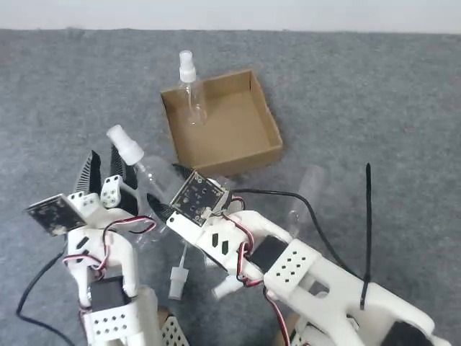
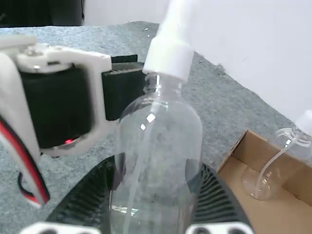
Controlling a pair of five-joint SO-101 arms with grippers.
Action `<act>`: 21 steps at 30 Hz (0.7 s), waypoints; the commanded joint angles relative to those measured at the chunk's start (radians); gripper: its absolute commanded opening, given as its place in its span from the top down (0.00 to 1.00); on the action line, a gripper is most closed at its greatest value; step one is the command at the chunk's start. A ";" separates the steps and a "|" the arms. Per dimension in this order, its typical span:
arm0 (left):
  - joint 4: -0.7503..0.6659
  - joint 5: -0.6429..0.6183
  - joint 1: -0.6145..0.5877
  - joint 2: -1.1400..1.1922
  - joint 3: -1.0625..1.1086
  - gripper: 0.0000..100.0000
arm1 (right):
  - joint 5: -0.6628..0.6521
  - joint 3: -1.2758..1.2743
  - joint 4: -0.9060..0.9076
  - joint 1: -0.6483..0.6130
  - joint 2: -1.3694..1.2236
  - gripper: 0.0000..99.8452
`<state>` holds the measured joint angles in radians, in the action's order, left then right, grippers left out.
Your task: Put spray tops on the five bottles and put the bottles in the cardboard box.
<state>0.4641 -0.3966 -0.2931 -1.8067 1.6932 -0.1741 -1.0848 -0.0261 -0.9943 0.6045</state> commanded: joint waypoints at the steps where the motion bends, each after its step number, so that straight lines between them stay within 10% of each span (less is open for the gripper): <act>1: 0.009 0.008 0.051 -0.017 -0.045 0.85 | -0.026 0.032 -0.077 -0.018 -0.094 0.97; 21: 0.026 0.068 0.046 -0.017 -0.050 0.86 | -0.026 0.035 -0.108 0.010 -0.127 0.97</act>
<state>0.4933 -0.3368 -0.2486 -1.8067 1.6901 -0.1772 -1.0833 -0.0967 -0.9866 0.4664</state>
